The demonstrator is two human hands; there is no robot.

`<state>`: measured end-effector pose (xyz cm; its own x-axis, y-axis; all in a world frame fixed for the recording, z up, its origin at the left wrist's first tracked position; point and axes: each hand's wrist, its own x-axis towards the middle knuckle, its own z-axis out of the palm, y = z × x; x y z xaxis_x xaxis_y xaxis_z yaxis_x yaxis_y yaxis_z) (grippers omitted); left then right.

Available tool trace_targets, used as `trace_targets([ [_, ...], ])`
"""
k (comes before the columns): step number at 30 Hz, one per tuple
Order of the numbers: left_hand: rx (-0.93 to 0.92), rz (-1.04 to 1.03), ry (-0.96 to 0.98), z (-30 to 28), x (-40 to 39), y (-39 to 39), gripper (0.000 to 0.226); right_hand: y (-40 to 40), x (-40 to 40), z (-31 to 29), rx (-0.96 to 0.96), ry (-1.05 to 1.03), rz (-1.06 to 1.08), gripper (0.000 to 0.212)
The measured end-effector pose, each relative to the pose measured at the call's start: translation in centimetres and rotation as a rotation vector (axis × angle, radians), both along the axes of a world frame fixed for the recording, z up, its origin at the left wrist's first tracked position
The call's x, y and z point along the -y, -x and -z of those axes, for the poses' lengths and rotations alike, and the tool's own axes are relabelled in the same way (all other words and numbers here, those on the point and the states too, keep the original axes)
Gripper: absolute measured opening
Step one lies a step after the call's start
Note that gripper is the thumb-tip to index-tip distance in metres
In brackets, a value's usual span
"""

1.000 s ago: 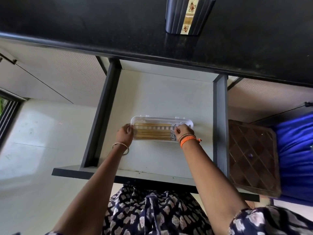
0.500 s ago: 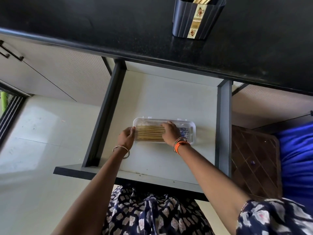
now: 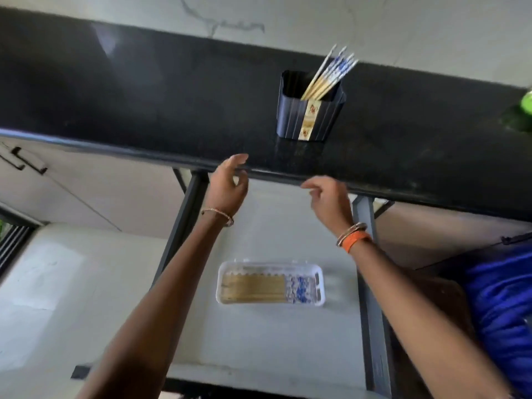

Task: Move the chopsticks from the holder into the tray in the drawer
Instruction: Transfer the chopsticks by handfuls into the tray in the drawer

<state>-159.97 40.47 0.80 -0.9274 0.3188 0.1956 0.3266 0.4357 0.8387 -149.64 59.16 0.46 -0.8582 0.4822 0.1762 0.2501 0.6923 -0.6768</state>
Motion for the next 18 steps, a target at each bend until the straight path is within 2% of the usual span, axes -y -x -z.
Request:
trace_targets([
  [5,-0.190,0.108,0.033,-6.4,-6.2,6.5,0.038,9.5,-9.3,-7.1,-0.245,0.186,0.244,0.031],
  [9,-0.296,0.169,0.182,-7.7,-9.5,10.4,0.040,16.8,-14.3,-9.1,-0.234,0.271,0.416,0.015],
  [12,-0.298,0.223,0.252,-7.1,-10.8,12.1,0.040,19.4,-15.0,-9.1,-0.206,0.211,0.480,0.034],
  [15,-0.293,0.251,0.281,-6.3,-11.5,13.0,0.041,20.6,-14.9,-8.3,-0.157,0.269,0.507,0.050],
  [16,-0.293,0.250,0.282,-6.2,-11.6,13.1,0.042,20.8,-14.8,-8.3,-0.148,0.309,0.506,0.046],
  [18,-0.293,0.236,0.276,-5.9,-11.7,13.1,0.049,21.2,-14.6,-8.1,-0.176,0.378,0.485,0.025],
])
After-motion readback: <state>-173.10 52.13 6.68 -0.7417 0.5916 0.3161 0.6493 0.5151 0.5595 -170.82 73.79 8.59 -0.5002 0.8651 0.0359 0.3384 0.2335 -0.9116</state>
